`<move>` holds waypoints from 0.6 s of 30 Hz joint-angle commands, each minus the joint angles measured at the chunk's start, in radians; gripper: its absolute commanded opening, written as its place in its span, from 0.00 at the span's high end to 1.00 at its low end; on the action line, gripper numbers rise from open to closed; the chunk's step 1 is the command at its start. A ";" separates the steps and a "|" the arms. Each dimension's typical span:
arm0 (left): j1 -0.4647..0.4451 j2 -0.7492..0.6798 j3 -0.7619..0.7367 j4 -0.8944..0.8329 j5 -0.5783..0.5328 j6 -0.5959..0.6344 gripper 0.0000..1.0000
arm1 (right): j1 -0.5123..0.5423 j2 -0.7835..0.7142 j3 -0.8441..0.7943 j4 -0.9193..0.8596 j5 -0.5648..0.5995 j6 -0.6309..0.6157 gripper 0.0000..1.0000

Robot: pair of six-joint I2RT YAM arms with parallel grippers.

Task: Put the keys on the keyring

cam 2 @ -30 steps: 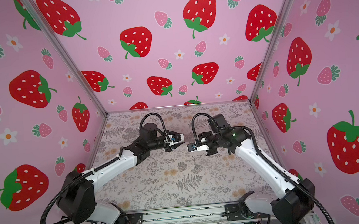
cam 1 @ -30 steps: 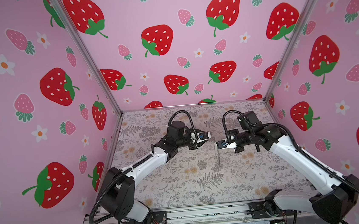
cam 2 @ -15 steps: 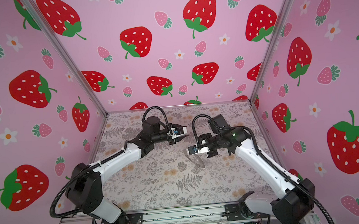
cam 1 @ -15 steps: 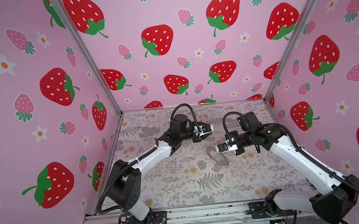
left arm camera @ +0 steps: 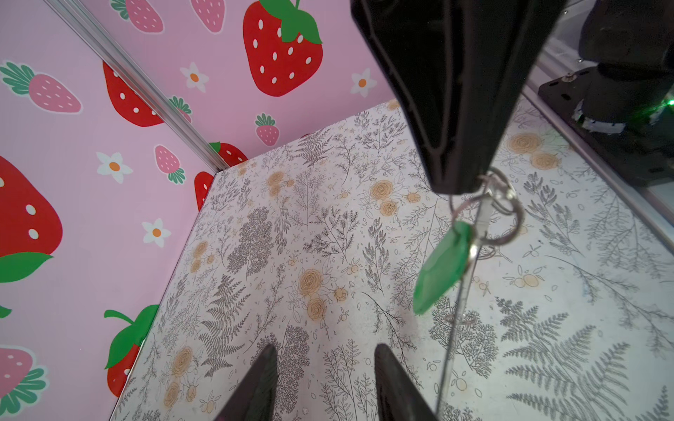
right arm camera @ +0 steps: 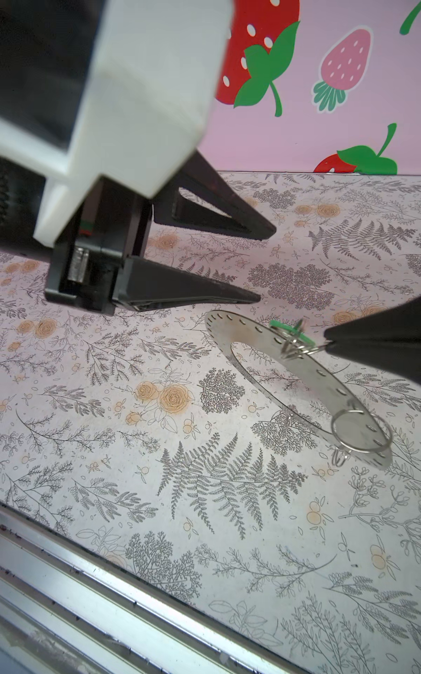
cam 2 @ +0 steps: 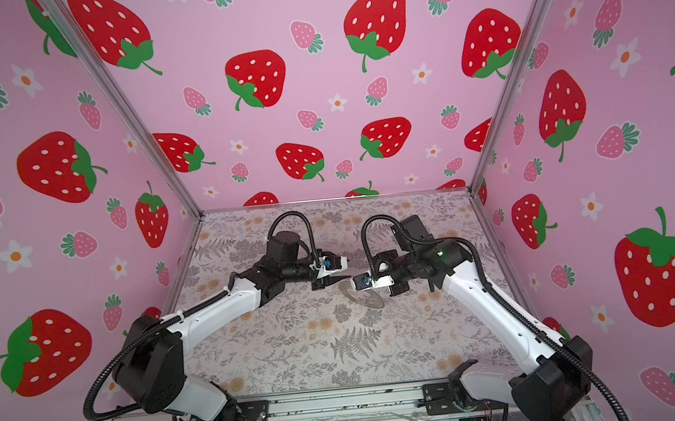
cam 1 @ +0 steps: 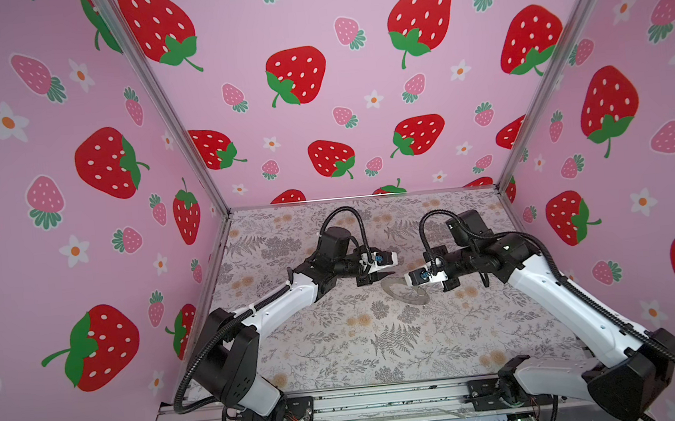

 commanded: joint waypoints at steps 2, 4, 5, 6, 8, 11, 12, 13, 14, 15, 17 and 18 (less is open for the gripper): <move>-0.017 -0.031 -0.018 -0.026 0.051 0.006 0.53 | -0.003 -0.024 0.007 0.015 -0.032 -0.003 1.00; -0.020 -0.028 -0.015 -0.026 0.067 0.001 0.52 | -0.003 -0.025 0.005 0.018 -0.033 -0.003 1.00; -0.023 -0.025 -0.014 -0.025 0.071 -0.002 0.52 | -0.002 -0.028 0.005 0.022 -0.037 -0.004 1.00; -0.026 -0.021 -0.012 -0.025 0.072 0.000 0.52 | -0.003 -0.028 0.004 0.024 -0.042 -0.005 1.00; -0.031 -0.011 -0.006 -0.020 0.070 -0.001 0.51 | -0.002 -0.032 0.004 0.034 -0.045 0.000 1.00; -0.038 -0.010 0.000 -0.012 0.081 -0.013 0.51 | -0.003 -0.033 0.001 0.037 -0.045 0.006 1.00; -0.039 -0.013 0.000 -0.011 0.089 -0.018 0.51 | -0.002 -0.033 0.001 0.037 -0.044 0.007 1.00; -0.040 -0.017 -0.001 -0.012 0.094 -0.027 0.51 | -0.002 -0.033 -0.002 0.037 -0.039 0.007 1.00; -0.041 -0.021 -0.005 -0.015 0.105 -0.031 0.51 | -0.002 -0.033 -0.007 0.040 -0.030 0.009 1.00; -0.043 -0.024 -0.007 -0.021 0.110 -0.031 0.51 | -0.002 -0.033 -0.009 0.040 -0.023 0.009 1.00; -0.043 -0.027 -0.011 -0.038 0.121 -0.031 0.51 | -0.002 -0.033 -0.014 0.050 -0.002 0.016 1.00; -0.043 -0.028 -0.009 -0.049 0.126 -0.030 0.51 | -0.002 -0.030 -0.016 0.052 0.010 0.016 1.00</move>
